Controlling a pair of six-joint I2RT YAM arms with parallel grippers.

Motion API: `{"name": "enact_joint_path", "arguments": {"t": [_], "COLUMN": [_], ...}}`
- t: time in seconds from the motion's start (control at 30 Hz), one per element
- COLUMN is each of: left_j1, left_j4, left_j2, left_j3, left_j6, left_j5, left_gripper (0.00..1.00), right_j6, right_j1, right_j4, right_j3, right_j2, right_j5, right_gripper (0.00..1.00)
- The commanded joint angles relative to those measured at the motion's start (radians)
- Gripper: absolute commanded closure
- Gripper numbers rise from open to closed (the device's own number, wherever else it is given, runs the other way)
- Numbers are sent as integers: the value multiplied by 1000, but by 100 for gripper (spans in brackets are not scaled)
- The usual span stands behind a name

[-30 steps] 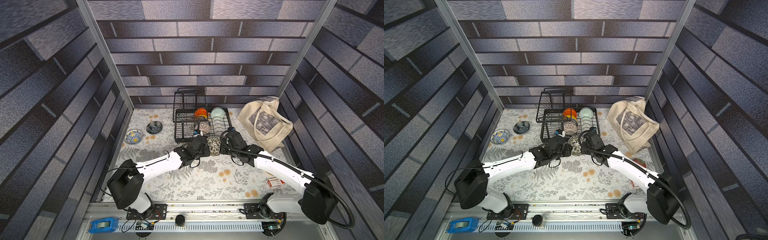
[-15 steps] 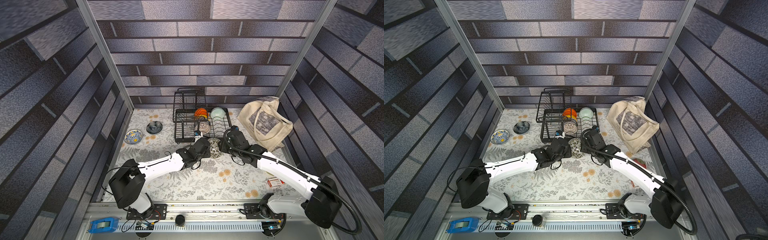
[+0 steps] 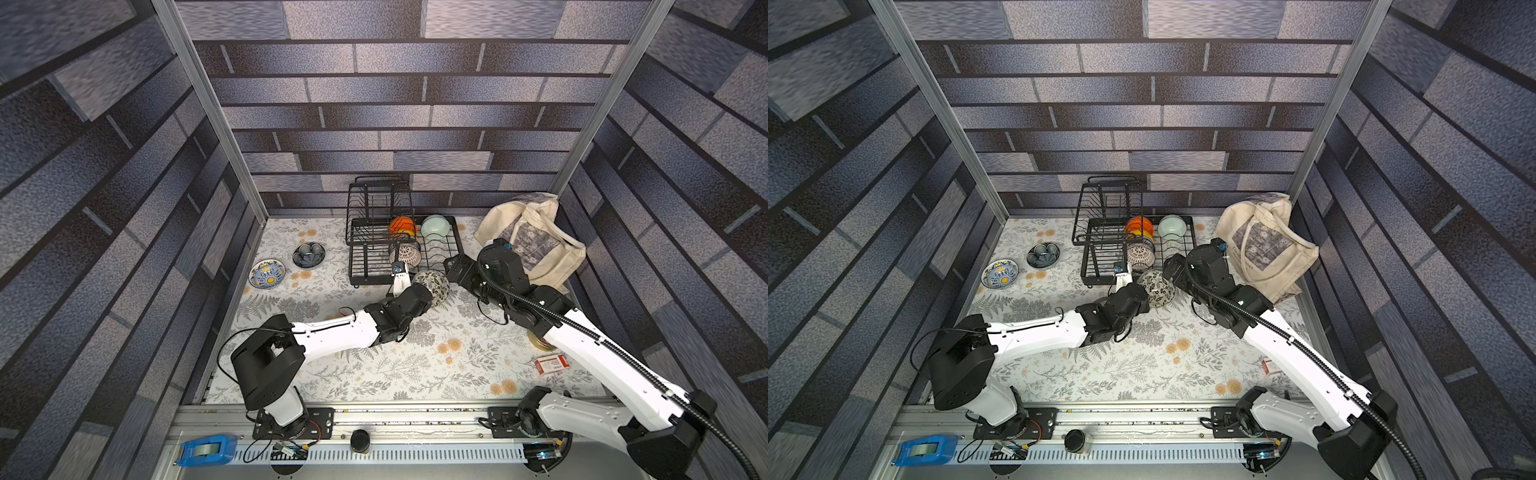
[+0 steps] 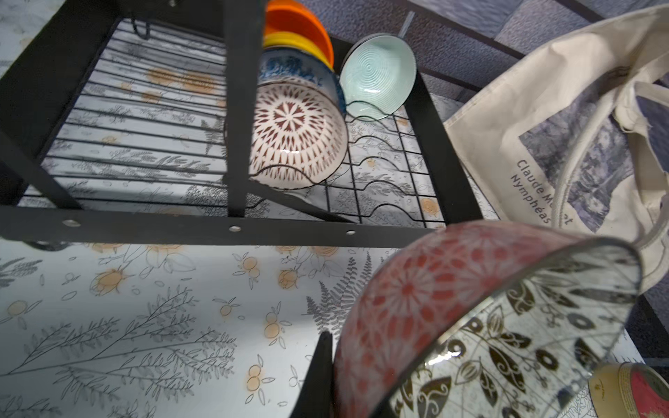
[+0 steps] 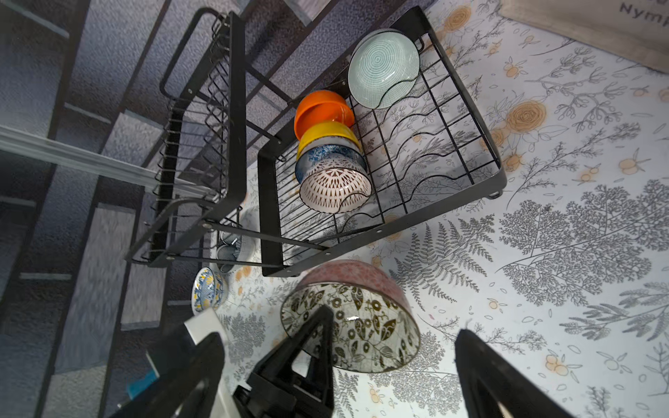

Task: Load bowls into a dish rack
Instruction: Pick up the bowl from the center of the table.

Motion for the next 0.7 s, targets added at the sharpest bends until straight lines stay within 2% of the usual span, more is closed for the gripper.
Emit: {"name": "enact_joint_path", "arguments": {"t": [0.0, 0.2, 0.4, 0.57, 0.67], "left_j1": [-20, -33, -45, -59, -64], "left_j4": [200, 292, 386, 446, 473], "left_j2": [47, 121, 142, 125, 109], "left_j3": [51, 102, 107, 81, 62], "left_j6": [137, 231, 290, 323, 335], "left_j5": [-91, -110, -108, -110, -110], "left_gripper": [100, 100, 100, 100, 100], "right_j6": [195, 466, 558, 608, 633], "right_j1": [-22, -39, -38, -39, -39], "right_j4": [-39, 109, 198, 275, 298], "right_j3": [9, -96, -132, -164, -168], "right_j2": [-26, -55, -26, -7, 7], "right_j5": [-22, -94, -95, -66, -43], "right_gripper": [0, 0, 0, 12, 23]}}
